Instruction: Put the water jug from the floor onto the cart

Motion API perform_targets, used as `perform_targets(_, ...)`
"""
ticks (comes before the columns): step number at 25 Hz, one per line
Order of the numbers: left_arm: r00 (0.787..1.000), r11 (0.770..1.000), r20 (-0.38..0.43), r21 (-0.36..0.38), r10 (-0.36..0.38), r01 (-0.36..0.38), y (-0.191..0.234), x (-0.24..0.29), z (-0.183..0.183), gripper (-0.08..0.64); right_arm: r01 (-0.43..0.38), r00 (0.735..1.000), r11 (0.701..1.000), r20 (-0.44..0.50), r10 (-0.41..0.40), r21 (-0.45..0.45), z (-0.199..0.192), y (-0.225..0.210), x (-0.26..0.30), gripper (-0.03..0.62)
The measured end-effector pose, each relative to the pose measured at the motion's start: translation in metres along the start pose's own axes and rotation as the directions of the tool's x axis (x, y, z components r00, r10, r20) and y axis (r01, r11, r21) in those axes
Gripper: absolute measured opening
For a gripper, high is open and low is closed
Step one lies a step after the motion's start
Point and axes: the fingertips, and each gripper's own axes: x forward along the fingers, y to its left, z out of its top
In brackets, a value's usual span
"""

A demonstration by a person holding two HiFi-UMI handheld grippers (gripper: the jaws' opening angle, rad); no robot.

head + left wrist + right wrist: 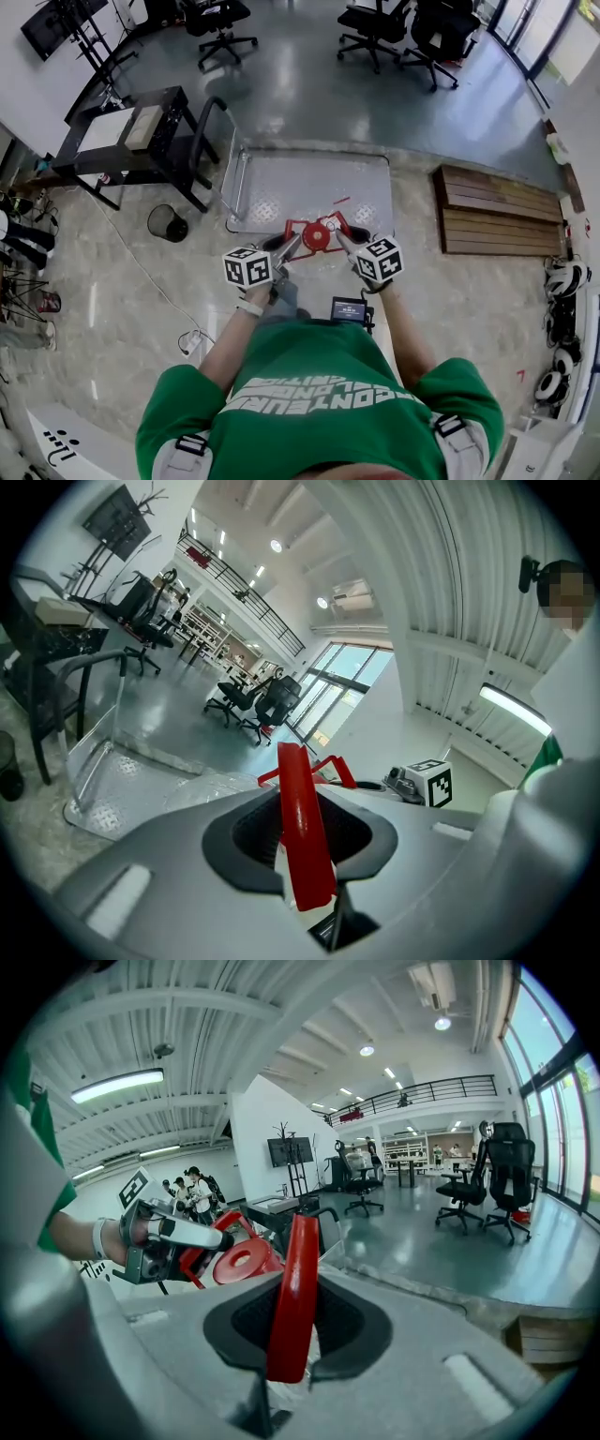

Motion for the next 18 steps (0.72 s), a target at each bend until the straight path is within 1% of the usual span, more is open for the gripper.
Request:
perform_targets(4, 1.000, 1.000, 0.021, -0.010, -0.001, 0.001, 0.015, 0.000, 0.015, 0.091, 0.001, 1.000, 0.999, -0.010, -0.001, -0.032, 0.013, -0.003, 0.019, 0.049)
perform_targets(10, 0.999, 1.000, 0.034, -0.013, -0.008, 0.008, 0.034, 0.017, 0.037, 0.091, 0.000, 1.000, 0.999, -0.017, -0.001, -0.038, 0.029, -0.024, 0.041, 0.049)
perform_targets(18, 1.000, 1.000, 0.006, -0.014, -0.015, 0.015, 0.076, 0.044, 0.070, 0.092, 0.008, 1.000, 1.000, -0.022, -0.009, -0.028, 0.051, -0.055, 0.085, 0.049)
